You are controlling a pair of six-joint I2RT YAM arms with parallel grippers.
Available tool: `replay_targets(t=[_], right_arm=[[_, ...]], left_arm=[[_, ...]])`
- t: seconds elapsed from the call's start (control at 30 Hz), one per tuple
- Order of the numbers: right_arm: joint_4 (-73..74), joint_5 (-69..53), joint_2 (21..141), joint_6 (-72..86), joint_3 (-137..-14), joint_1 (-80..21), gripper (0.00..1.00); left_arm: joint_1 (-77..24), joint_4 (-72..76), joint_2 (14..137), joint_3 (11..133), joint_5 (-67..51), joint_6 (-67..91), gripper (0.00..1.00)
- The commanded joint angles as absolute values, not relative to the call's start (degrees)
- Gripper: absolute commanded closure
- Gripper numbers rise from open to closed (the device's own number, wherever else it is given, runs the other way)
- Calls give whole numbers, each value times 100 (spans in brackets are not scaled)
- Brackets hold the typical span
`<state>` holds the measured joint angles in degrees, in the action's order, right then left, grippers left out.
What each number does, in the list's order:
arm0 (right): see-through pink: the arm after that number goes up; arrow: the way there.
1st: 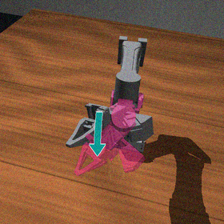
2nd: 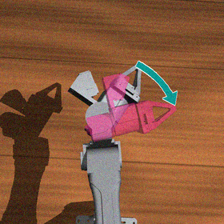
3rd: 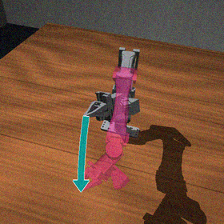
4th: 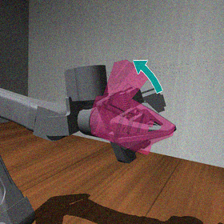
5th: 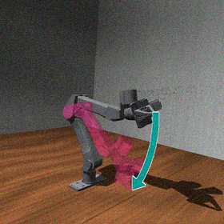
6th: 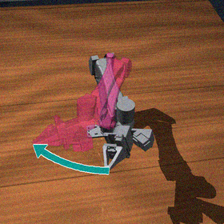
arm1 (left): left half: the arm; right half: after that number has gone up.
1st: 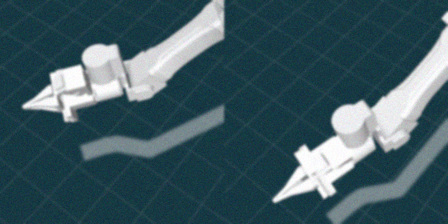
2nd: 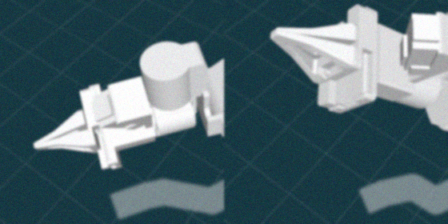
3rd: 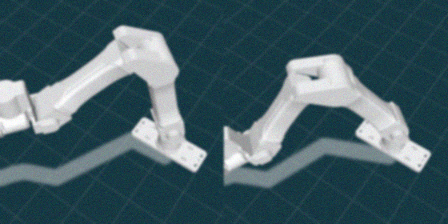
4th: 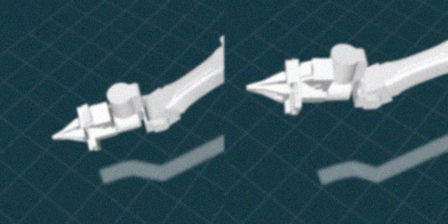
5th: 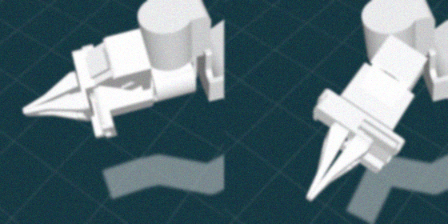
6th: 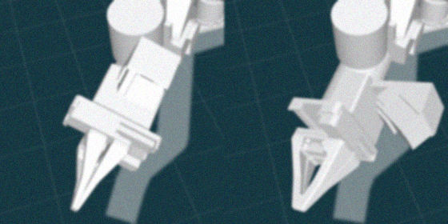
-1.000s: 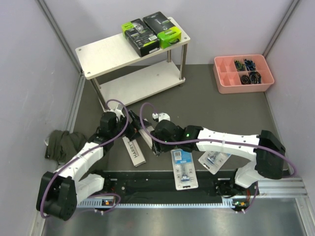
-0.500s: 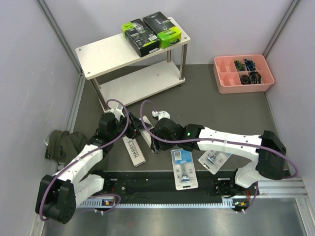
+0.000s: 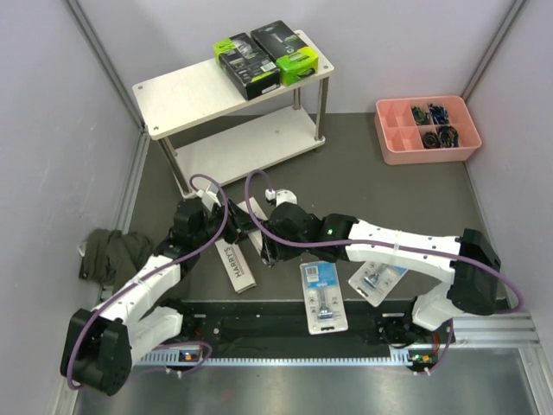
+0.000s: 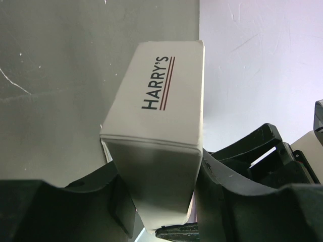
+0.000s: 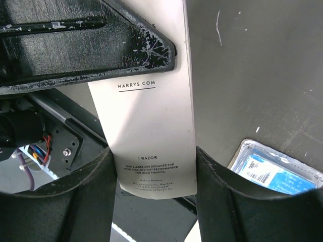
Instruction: Place and organize the shaving razors onto the shelf
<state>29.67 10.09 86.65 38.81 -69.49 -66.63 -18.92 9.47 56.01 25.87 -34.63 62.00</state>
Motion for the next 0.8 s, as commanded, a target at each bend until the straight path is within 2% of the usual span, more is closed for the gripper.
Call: replay_targets(t=[0.0,0.1,0.13,0.17,0.27,0.33,0.57,0.77], right_arm=[[2751,1143,8657,3841,-7304,-6697,61],[2769,1169,8605,3841,-7295,-6706,48],[2760,1178,8587,3841,-7295,-6697,41],[2768,1186,8535,3841,-7295,-6697,37],[2742,1230,8403,3858,-7269,-6697,23],[2751,1274,8332,3893,-7260,-6680,15],[2349,836,7613,4489,-6551,-6119,8],[1082,-894,6444,5491,-5083,-5003,6]], left_arm=[[-1951,1248,5502,2549,-3586,6117,65],[-1951,1292,5520,2558,-3577,6143,74],[-1951,1318,5528,2566,-3586,6161,76],[-1951,1336,5528,2566,-3586,6170,82],[-1951,1406,5563,2593,-3577,6222,91],[-1951,1450,5590,2619,-3586,6258,92],[-1951,1907,5853,2698,-3674,6425,94],[-1951,2618,6336,2970,-4007,6451,95]])
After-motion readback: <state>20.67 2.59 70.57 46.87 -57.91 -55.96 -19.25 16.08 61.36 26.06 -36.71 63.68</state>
